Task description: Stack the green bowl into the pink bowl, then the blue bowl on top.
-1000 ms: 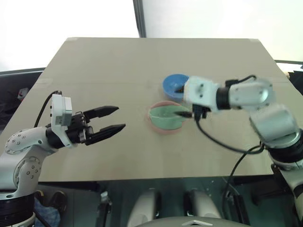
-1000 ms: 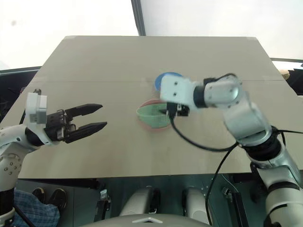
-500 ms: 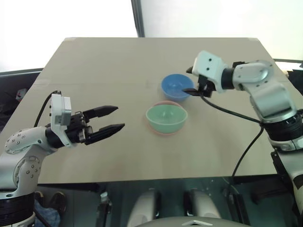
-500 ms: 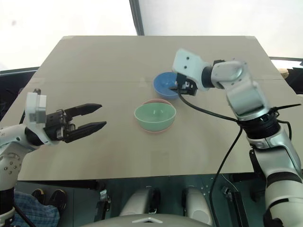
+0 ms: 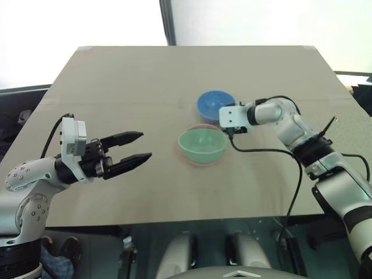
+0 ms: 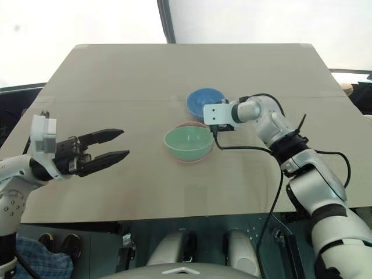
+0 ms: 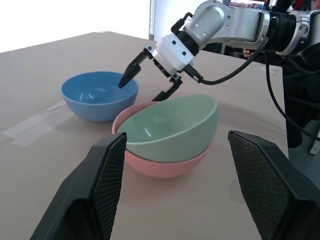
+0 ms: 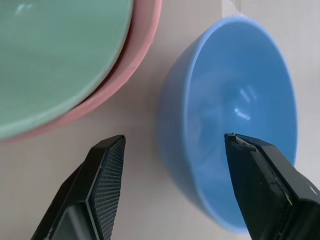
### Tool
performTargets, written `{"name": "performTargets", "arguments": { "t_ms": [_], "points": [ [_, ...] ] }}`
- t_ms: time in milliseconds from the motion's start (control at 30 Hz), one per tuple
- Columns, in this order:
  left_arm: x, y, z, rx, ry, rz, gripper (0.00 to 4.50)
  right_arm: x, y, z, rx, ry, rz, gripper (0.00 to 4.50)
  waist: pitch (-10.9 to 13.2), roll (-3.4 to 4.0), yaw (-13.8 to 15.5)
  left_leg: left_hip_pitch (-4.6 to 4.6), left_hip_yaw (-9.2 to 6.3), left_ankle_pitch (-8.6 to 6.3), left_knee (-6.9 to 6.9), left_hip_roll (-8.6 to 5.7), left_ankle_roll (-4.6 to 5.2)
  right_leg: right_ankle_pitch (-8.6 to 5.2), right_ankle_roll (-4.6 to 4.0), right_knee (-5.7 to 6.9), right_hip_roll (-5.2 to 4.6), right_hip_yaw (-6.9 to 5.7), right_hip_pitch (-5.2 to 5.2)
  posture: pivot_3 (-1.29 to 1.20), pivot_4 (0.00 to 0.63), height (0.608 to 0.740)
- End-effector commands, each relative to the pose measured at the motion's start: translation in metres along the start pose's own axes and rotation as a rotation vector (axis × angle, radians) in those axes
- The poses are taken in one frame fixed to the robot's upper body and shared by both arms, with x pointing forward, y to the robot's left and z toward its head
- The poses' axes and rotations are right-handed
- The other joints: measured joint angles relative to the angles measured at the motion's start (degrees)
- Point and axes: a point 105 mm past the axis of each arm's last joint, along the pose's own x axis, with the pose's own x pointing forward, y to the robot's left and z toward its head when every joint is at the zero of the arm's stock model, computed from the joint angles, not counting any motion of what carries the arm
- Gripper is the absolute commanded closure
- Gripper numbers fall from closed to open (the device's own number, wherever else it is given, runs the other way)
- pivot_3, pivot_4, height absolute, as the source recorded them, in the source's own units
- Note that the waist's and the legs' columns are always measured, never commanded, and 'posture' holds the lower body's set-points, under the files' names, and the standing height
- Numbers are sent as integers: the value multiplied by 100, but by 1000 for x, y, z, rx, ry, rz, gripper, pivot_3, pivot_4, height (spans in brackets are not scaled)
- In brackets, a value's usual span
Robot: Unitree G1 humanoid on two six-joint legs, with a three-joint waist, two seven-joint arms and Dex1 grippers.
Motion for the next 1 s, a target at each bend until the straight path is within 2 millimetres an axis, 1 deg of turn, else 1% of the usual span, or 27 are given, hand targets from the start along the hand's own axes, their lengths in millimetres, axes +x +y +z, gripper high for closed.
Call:
{"name": "performTargets", "arguments": {
  "t_ms": [33,67,167,233,267,300,367,433,567,667,733,800,867,933,1000],
  "points": [
    [-3,-2,12,56,-14,5,1075,4,-9,7,-48,-15,-26,1177,0,0,2,0,0,0,0,0,0,0,0,0,0,0,0,0,150,740],
    [-3,-3,12,55,-15,6,1075,6,-9,6,-53,-11,-22,1177,0,0,6,0,0,0,0,0,0,0,0,0,0,-1,0,0,150,740],
    [-4,-4,11,54,-16,9,1075,11,-9,4,-55,-5,-24,1916,1,1,11,1,-1,0,1,-2,0,0,0,1,0,-1,0,0,150,740],
    [-4,-4,11,54,-16,10,1075,12,-10,3,-57,-4,-27,2696,1,2,5,1,-1,1,2,-3,-1,0,0,1,0,-1,0,0,150,740],
    [-4,-4,11,54,-15,11,1075,13,-10,3,-54,-6,-29,3208,1,2,3,1,-1,1,2,-3,-2,0,0,1,1,-1,0,0,150,740],
    [-4,-5,11,54,-15,12,1075,13,-11,3,-53,-8,-30,3532,2,3,-5,2,-1,1,2,-3,-2,0,0,2,1,-1,0,0,150,740],
    [-4,-5,11,54,-14,14,1075,13,-11,3,-54,-11,-32,4366,2,3,-15,2,-2,2,1,-2,-3,0,0,2,2,-1,0,0,150,740],
    [-4,-5,11,54,-14,15,1075,12,-13,3,-54,-14,-37,4442,2,3,-35,2,-3,3,1,-2,-5,0,0,3,3,-1,0,0,150,740],
    [-4,-5,11,56,-15,13,1075,1,-27,11,-104,-36,-74,4442,3,4,-76,2,-3,3,1,-2,-5,0,0,4,3,-1,0,0,150,740],
    [-4,-4,10,57,-16,10,1075,-12,-40,23,-153,-64,-105,4442,6,10,-92,2,-3,3,1,-2,-6,0,0,5,3,0,0,0,150,740],
    [-4,-4,10,58,-17,8,1075,-26,-48,36,-180,-99,-122,4442,7,12,-98,2,-3,3,0,-1,-6,0,0,5,3,0,0,0,150,740],
    [-4,-3,10,59,-18,6,1075,-39,-50,49,-203,-139,-127,4442,8,13,-95,0,-3,3,0,0,-6,0,0,5,3,0,0,0,150,740],
    [-4,-3,10,59,-21,1,1075,-53,-50,67,-206,-190,-128,4442,7,11,-97,-1,-3,3,-1,1,-6,0,1,5,3,0,0,0,150,740],
    [-3,-2,10,58,-22,-13,1075,-71,-42,85,-203,-254,-99,4442,6,9,-86,1,-4,3,-3,2,-6,0,1,5,2,0,1,0,150,740],
    [-2,-2,10,60,-23,-27,1075,-83,-31,97,-197,-295,-57,4442,5,9,-54,-1,-7,3,-3,2,-5,0,1,4,0,-1,2,0,150,740]
  ]
}}
